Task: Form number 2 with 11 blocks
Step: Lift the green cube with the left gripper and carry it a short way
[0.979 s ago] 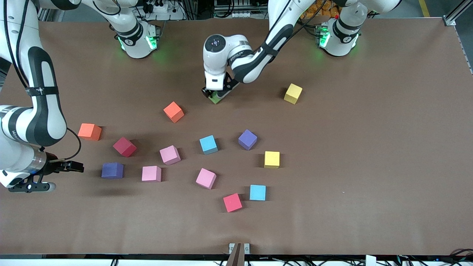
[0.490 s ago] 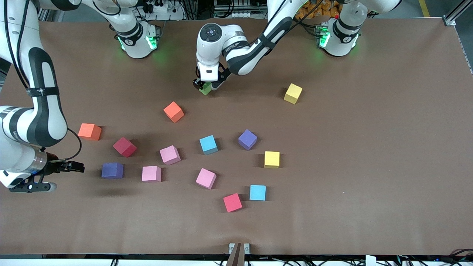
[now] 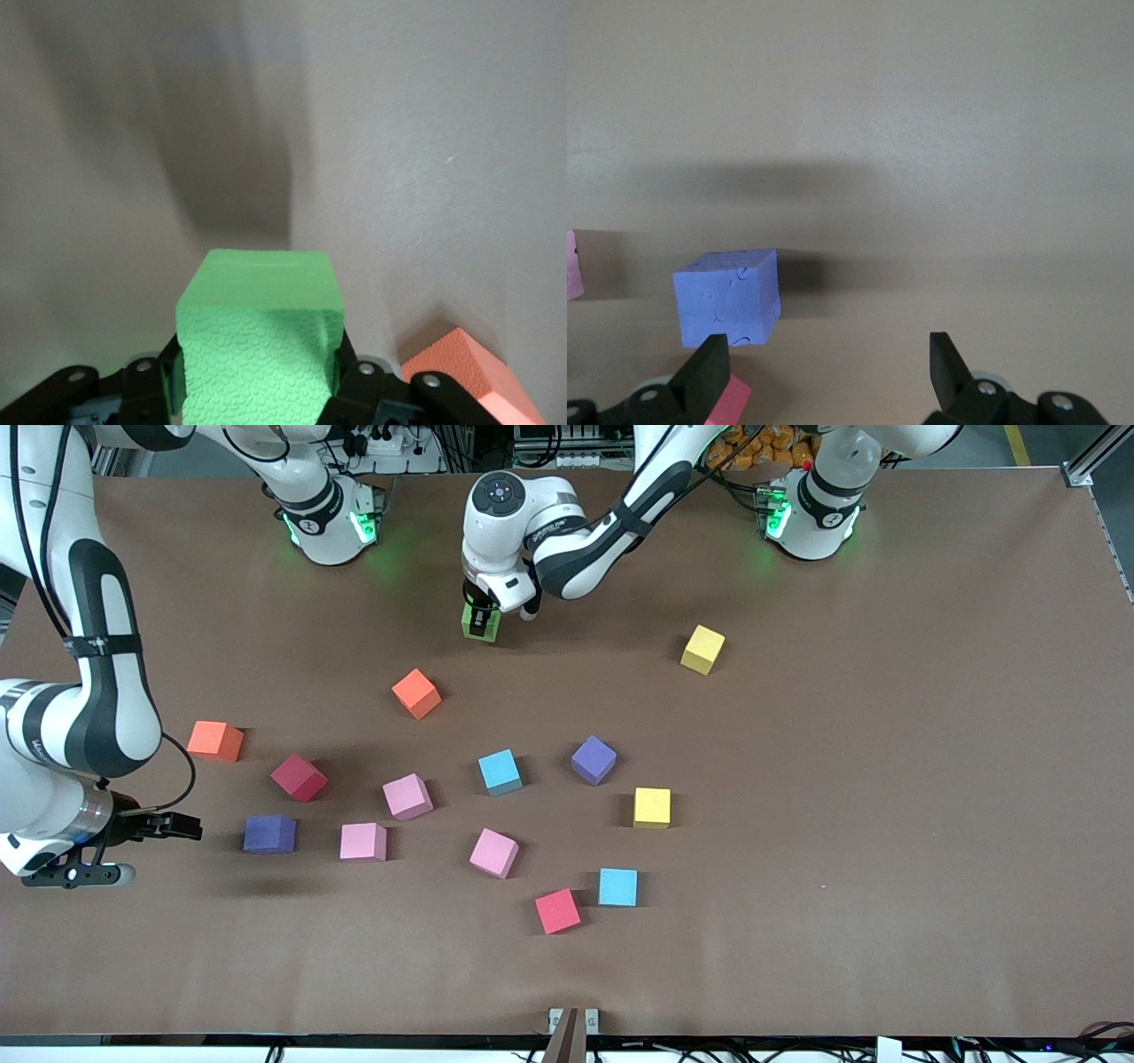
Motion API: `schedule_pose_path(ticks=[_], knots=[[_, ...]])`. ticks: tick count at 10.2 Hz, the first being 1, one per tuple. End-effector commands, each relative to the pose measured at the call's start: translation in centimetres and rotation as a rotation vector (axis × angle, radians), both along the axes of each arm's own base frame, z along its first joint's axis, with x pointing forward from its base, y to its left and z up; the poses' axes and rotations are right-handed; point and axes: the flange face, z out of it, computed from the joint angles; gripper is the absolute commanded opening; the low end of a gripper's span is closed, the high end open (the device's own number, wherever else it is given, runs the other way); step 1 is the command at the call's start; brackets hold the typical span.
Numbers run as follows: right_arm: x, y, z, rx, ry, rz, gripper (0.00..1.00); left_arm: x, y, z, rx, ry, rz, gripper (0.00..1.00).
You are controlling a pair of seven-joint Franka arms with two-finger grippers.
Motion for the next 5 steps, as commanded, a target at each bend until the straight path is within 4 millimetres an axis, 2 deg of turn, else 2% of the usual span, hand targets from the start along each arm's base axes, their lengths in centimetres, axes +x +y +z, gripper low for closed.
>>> schedule_pose_path(ticks=[1, 3, 5], knots=[[0.3, -0.2, 0.0, 0.003, -0.007, 0.001, 1.00, -1.5, -1.4, -2.0, -0.006, -0.005, 0.078, 0.34], [0.3, -0.2, 0.0, 0.003, -0.008, 0.001, 1.00, -2.8, -1.5, -3.9, 0.030, -0.059, 0.081, 0.34], [0.3, -0.2, -0.1, 0.002, -0.013, -0.001, 1.00, -3.3, -1.5, -3.8, 0.038, -0.059, 0.103, 0.34]])
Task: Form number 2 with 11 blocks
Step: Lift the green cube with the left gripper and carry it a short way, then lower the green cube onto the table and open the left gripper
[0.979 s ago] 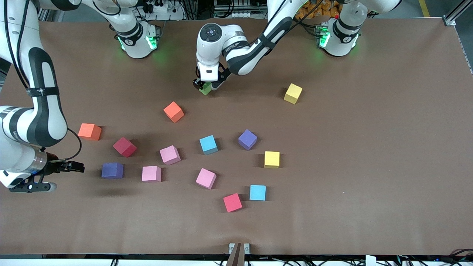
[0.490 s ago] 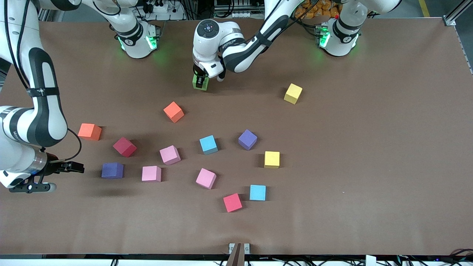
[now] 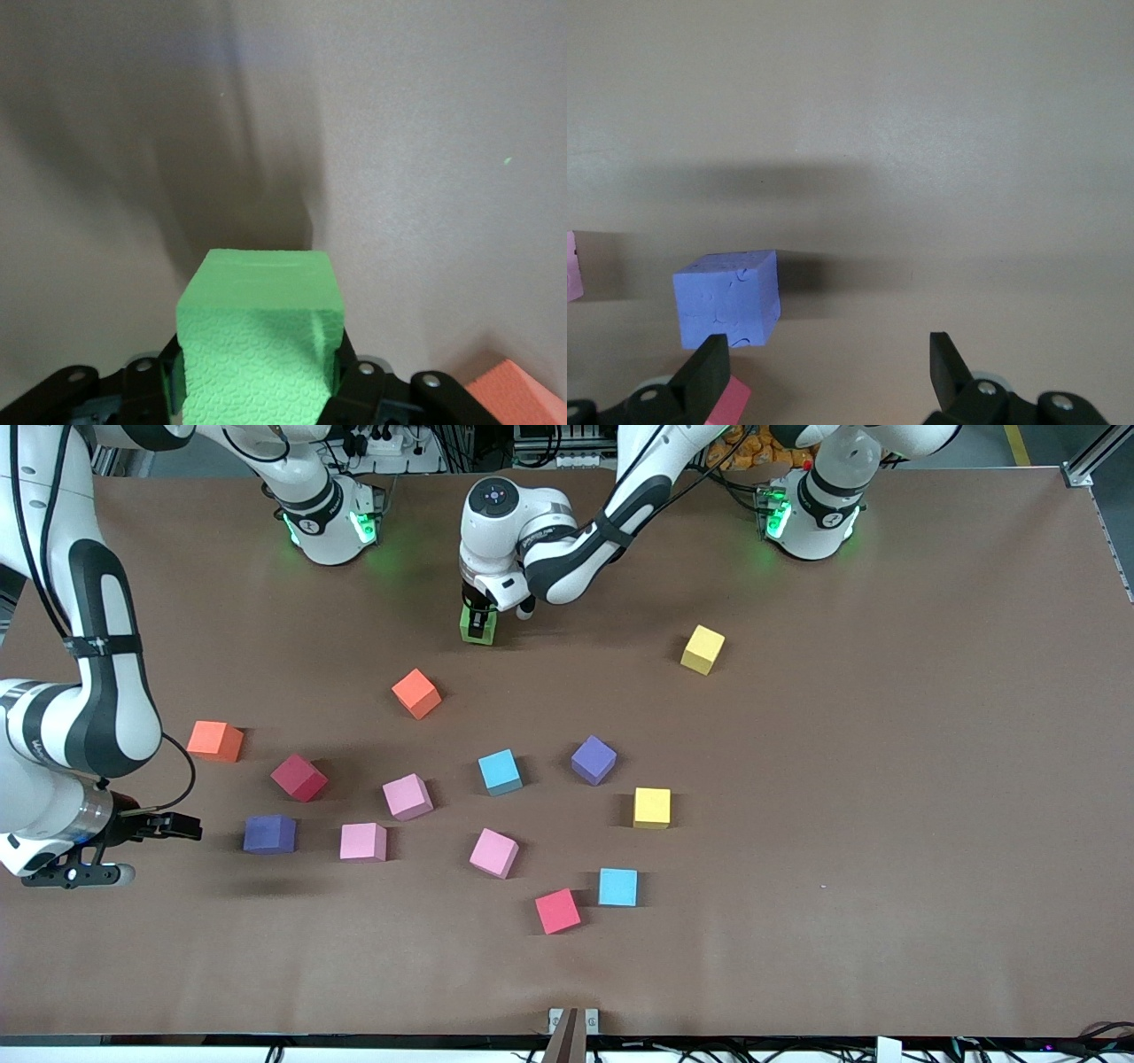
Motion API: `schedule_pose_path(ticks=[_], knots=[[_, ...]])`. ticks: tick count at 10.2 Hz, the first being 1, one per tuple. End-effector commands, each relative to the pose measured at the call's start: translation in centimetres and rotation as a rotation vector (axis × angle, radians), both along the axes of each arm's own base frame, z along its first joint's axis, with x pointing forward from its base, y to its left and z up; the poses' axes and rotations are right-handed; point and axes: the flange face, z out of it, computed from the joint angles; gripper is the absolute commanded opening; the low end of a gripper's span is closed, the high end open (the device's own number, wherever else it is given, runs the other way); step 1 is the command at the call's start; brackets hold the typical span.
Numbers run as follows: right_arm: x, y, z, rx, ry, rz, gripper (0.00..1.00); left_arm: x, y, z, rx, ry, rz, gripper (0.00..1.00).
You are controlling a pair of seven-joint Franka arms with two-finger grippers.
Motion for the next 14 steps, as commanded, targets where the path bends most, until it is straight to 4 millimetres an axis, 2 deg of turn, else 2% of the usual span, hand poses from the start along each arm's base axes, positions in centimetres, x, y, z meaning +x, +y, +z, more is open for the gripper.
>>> schedule_pose_path(ticks=[1, 3, 8, 13, 14], knots=[[0.3, -0.2, -0.1, 0.003, -0.011, 0.001, 1.00, -1.1, -0.8, 0.9, -0.005, 0.006, 0.172, 0.34], [0.3, -0.2, -0.1, 0.003, -0.011, 0.001, 1.00, -1.2, -0.4, 0.3, 0.017, 0.021, 0.235, 0.34], [0.3, -0.2, 0.0, 0.003, -0.011, 0.001, 1.00, -2.2, 1.3, -1.4, 0.088, 0.033, 0.249, 0.34], [0.3, -0.2, 0.0, 0.003, -0.011, 0.001, 1.00, -2.6, 3.1, -1.4, 0.126, 0.027, 0.249, 0.34], [0.3, -0.2, -0.1, 0.003, -0.009, 0.001, 1.00, -2.7, 3.0, -1.6, 0.126, 0.031, 0.251, 0.37]])
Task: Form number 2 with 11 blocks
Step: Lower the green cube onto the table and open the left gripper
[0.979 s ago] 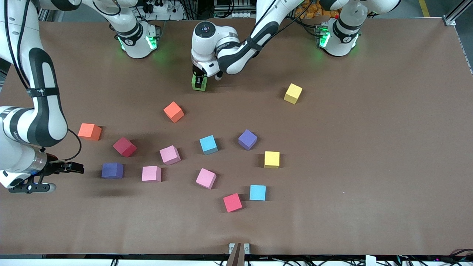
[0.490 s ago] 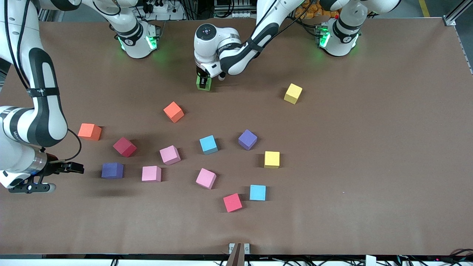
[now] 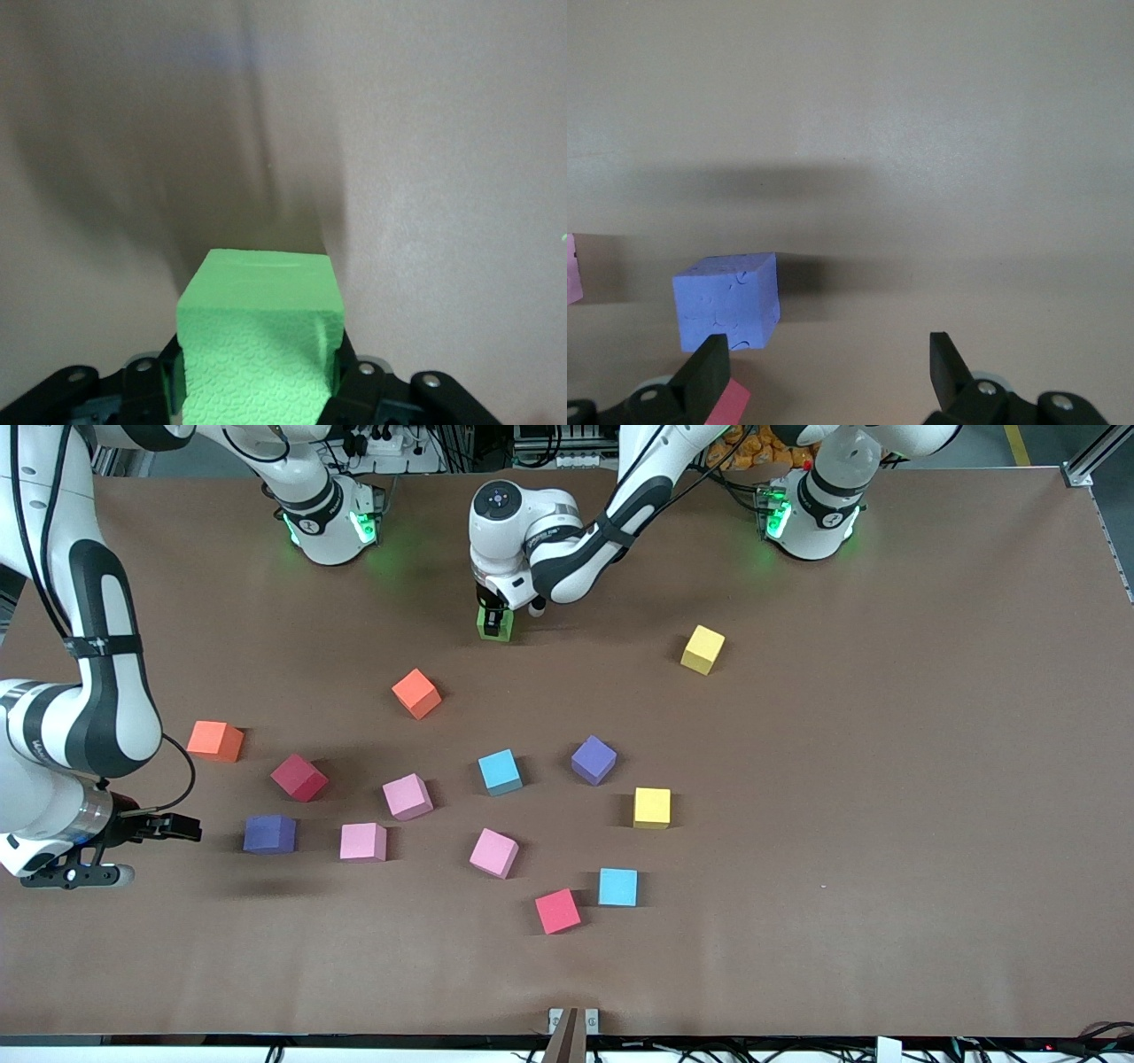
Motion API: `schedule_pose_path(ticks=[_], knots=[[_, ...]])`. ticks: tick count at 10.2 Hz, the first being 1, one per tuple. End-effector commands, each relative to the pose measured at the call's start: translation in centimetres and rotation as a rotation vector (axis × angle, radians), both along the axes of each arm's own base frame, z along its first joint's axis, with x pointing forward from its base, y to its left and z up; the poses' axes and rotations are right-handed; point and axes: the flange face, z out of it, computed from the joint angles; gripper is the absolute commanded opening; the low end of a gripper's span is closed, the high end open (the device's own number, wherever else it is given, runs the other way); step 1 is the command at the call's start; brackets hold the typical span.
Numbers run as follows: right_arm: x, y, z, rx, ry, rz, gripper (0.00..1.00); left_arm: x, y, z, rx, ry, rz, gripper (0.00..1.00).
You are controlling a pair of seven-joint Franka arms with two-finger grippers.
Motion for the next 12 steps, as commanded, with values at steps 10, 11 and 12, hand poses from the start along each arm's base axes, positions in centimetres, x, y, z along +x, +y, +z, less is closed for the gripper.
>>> schedule_pose_path(ticks=[10, 11, 12], knots=[[0.25, -0.19, 0.03, 0.004, -0.007, 0.001, 1.00, -0.64, 0.52, 0.09, 0.035, 0.000, 0.315, 1.00], [0.26, -0.19, -0.06, 0.004, -0.007, 0.001, 1.00, -0.74, 0.49, 0.09, 0.035, 0.000, 0.315, 1.00], [0.25, -0.30, 0.04, 0.003, -0.008, -0.001, 1.00, -0.77, 0.53, 0.03, 0.036, 0.004, 0.321, 1.00]])
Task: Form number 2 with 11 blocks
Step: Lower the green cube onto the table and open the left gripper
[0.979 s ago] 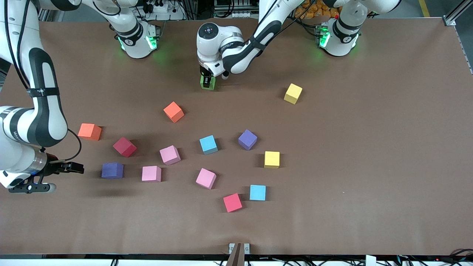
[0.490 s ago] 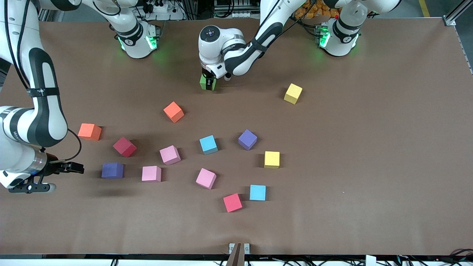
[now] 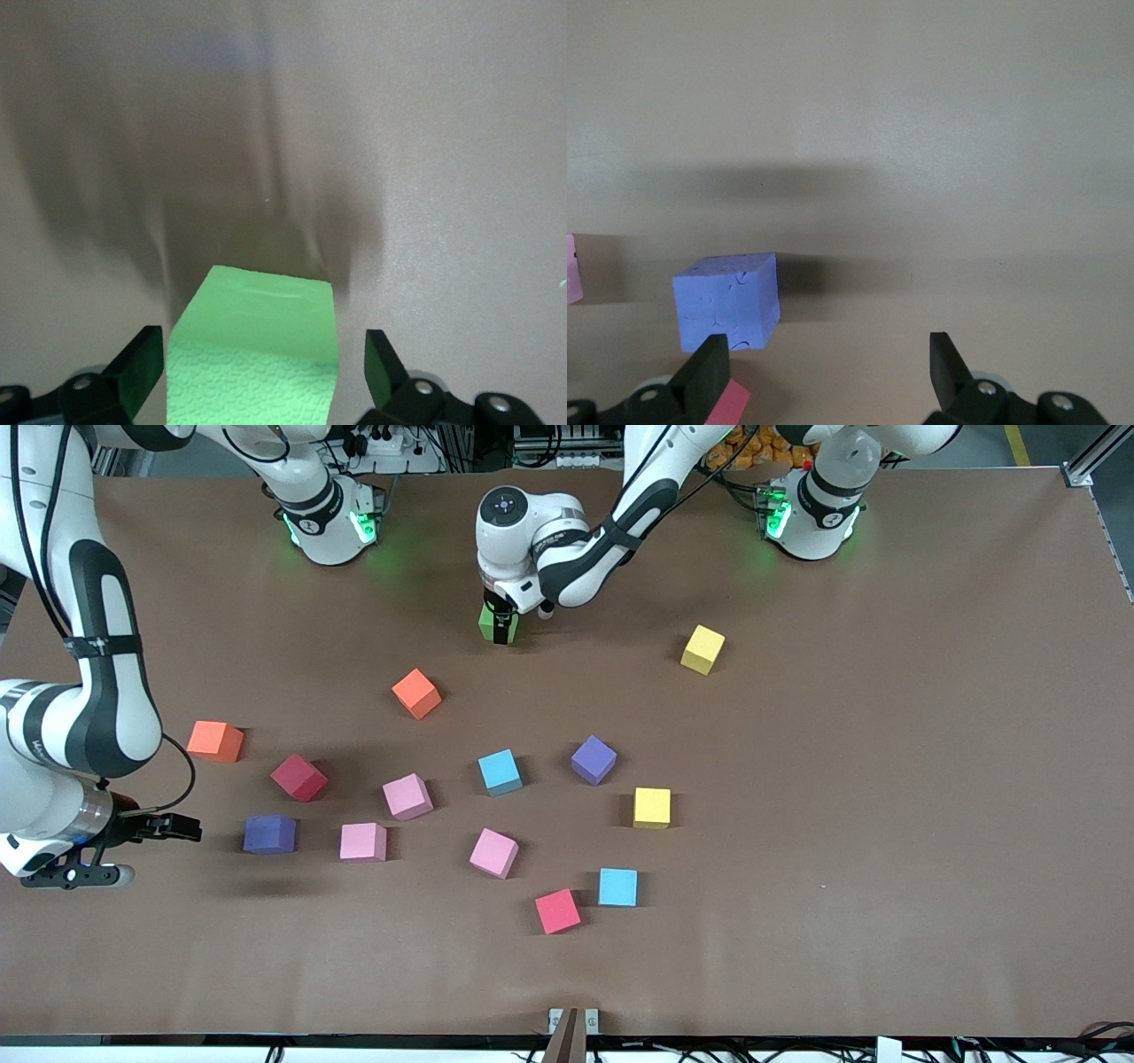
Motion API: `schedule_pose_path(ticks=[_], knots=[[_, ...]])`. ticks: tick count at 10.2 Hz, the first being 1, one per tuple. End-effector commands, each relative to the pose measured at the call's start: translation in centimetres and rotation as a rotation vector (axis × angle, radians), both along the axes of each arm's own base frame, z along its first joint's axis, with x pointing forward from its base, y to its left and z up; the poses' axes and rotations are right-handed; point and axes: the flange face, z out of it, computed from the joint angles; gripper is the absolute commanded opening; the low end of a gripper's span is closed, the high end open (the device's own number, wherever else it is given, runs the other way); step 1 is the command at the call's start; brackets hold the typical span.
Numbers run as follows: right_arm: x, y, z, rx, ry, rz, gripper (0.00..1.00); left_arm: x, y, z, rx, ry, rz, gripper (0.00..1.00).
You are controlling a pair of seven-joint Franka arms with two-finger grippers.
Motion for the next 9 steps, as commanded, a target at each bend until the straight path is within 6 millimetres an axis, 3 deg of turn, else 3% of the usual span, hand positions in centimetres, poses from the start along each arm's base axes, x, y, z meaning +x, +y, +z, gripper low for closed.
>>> schedule_pose_path(ticks=[1, 7, 9], knots=[[0.2, -0.3, 0.0, 0.004, -0.006, -0.001, 1.00, -1.6, -0.2, 0.0, 0.030, 0.002, 0.293, 1.00], [0.2, -0.3, 0.0, 0.003, -0.008, -0.001, 1.00, -1.9, 0.0, -0.1, 0.047, 0.019, 0.367, 1.00], [0.2, -0.3, 0.0, 0.003, -0.008, 0.001, 1.00, -3.0, 0.3, -0.2, 0.078, 0.024, 0.334, 1.00]])
